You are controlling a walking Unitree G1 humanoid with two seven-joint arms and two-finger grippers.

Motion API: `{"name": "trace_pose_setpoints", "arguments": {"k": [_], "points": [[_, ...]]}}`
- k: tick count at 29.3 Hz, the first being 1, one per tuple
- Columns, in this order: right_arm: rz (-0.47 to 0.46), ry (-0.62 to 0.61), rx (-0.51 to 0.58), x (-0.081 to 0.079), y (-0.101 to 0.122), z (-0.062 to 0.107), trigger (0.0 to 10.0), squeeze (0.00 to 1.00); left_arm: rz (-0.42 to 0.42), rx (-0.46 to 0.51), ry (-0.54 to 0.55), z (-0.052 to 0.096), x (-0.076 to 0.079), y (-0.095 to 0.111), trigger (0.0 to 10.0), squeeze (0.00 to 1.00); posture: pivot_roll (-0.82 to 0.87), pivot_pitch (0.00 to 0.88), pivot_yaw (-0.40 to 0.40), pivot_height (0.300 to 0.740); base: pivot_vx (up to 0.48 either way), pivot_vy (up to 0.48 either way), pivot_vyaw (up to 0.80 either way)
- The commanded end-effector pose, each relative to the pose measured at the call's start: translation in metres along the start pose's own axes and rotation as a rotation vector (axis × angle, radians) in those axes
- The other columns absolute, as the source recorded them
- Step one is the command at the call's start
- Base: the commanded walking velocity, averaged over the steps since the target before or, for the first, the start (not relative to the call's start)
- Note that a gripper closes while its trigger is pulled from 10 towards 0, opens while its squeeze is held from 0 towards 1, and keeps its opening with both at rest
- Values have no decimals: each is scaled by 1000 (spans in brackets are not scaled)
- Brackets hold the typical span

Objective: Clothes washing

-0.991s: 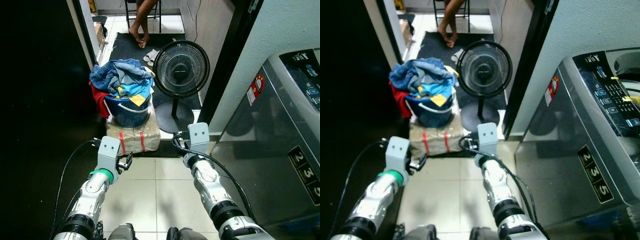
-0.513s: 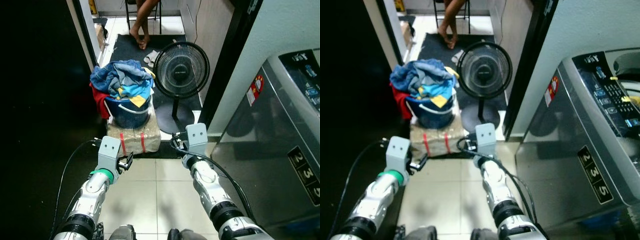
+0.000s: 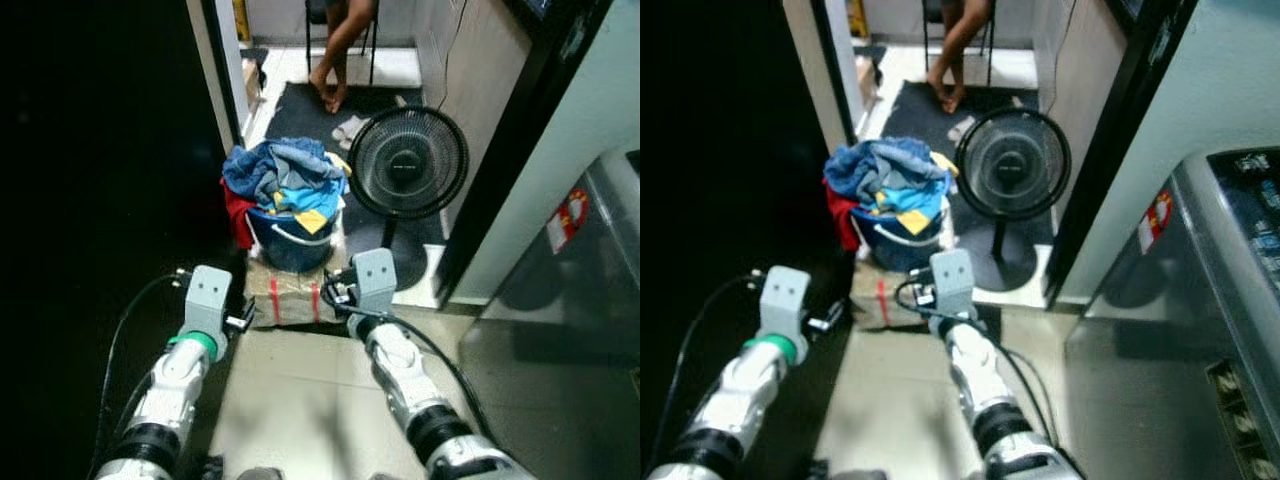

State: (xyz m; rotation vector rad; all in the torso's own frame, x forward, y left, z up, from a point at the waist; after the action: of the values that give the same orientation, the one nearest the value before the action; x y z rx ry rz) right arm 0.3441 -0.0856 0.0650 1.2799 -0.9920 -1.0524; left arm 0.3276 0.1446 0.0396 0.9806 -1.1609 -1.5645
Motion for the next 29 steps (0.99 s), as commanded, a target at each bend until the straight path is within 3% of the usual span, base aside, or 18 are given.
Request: {"name": "trace_pose_setpoints", "arguments": {"k": [1, 10, 18, 29], "points": [[-10, 11, -3, -7, -1, 0, 10000, 0, -6, -17, 12, 3, -6, -4, 10000, 0, 45, 31, 60, 740, 349, 0, 0], [-4, 7, -6, -6, -1, 0, 10000, 0, -4, -17, 13, 3, -6, -4, 10000, 0, 43, 30, 59, 740, 335, 0, 0], [4, 17, -9, -6, -2, 0, 10000, 0, -2, -19, 11, 3, -6, -5, 10000, 0, 43, 30, 59, 740, 328, 0, 615], [8, 8, -9, -5, -2, 0, 10000, 0, -5, -17, 5, 2, -5, -4, 10000, 0, 40, 24, 61, 740, 325, 0, 0]]}}
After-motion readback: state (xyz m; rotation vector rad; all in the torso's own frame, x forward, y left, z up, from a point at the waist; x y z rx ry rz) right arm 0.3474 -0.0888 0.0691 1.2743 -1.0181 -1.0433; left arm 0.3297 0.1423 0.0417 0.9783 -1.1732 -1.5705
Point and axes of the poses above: a point about 5 cm out from each wrist's last joint towards the gripper, its own z axis pointing back from the gripper into the wrist, its own y axis along the axis of the wrist's last joint, x = y × z, the point moved 2 cm from there along -z, pointing out of the wrist towards the gripper, and after that the axes turned 1 degree about -z, right-handed, at the moved point
